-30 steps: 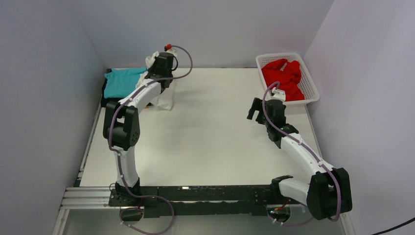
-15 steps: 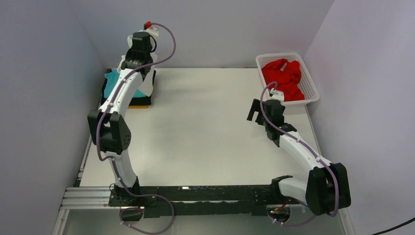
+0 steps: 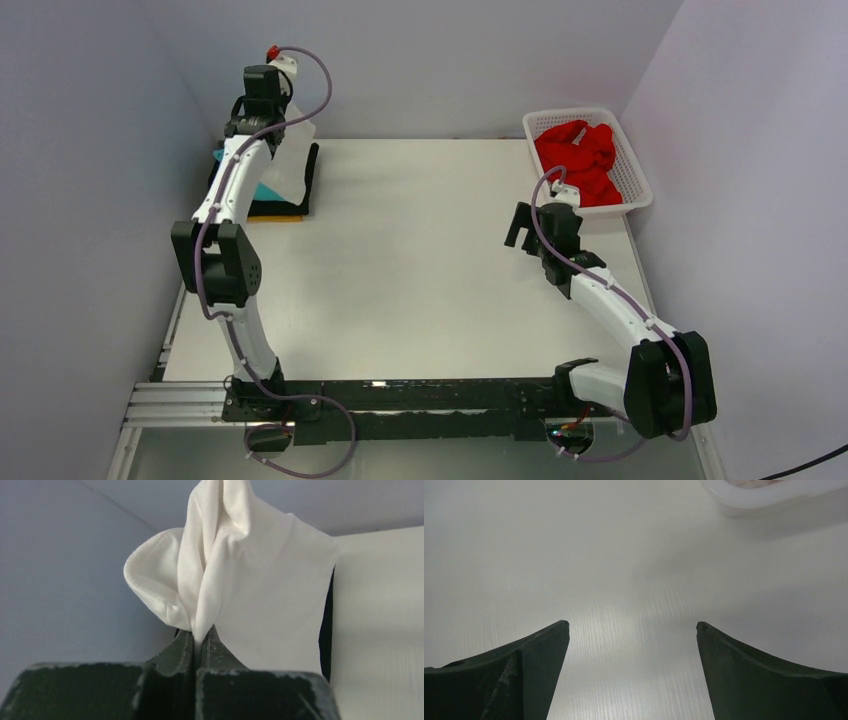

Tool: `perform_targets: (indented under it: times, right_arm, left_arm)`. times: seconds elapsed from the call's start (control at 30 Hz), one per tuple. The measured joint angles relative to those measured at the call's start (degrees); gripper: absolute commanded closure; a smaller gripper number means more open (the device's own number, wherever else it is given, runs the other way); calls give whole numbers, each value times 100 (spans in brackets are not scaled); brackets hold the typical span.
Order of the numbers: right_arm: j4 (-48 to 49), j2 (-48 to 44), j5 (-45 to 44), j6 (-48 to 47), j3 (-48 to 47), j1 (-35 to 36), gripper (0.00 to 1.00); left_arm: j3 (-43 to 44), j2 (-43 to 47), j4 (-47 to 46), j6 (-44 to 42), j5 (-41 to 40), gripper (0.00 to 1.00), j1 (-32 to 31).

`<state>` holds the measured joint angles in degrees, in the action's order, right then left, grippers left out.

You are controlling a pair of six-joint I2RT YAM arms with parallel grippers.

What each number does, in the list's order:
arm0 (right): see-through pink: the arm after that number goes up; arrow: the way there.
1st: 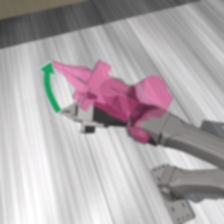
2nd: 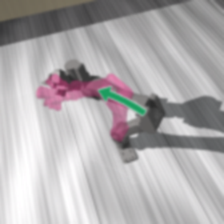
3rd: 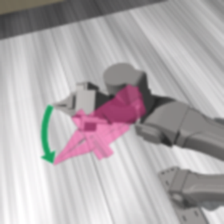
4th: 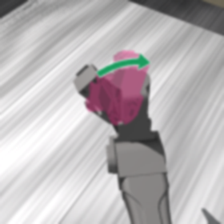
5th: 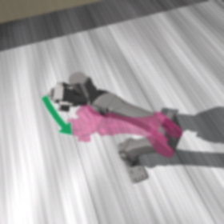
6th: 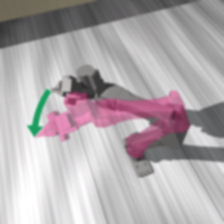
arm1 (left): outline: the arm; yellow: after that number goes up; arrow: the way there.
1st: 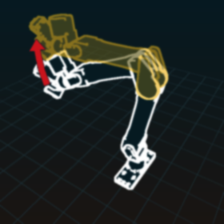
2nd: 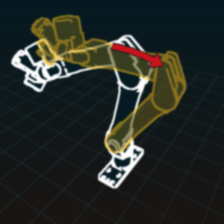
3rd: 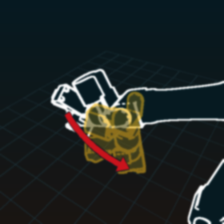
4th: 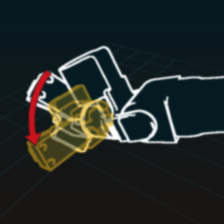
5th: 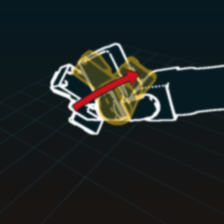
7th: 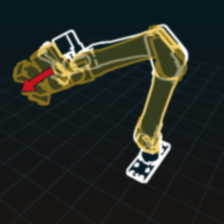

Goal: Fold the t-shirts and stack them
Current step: Put the neatly folded tshirt into the corner of the board with the left arm

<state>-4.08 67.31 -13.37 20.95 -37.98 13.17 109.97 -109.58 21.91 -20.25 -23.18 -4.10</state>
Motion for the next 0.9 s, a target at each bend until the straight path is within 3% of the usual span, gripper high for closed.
perform_targets:
  times: [0.37, 0.5, 0.53, 0.57, 0.6, 0.9]
  right_arm:
    - [-72, 94, -72, 0, -50, -2, 0]
    - [-101, 94, -142, 0, -79, -2, 0]
    - [-125, 96, -166, 0, -92, -2, 0]
    - [-157, 96, -184, 0, -109, 0, 0]
    - [-192, 98, -199, 0, -131, 0, 0]
    - [-348, 203, -297, 24, -282, 0, 0]
  left_arm:
    - [520, -1049, 4, 168, 533, 100, 728]
    - [616, -1401, -26, 155, 518, 88, 949]
    - [632, -1478, -35, 157, 490, 64, 992]
    - [632, -1552, -50, 155, 452, 18, 1034]
    - [632, -1604, -61, 111, 409, 3, 1067]
    - [894, -1755, 96, 673, 221, 1, 1266]
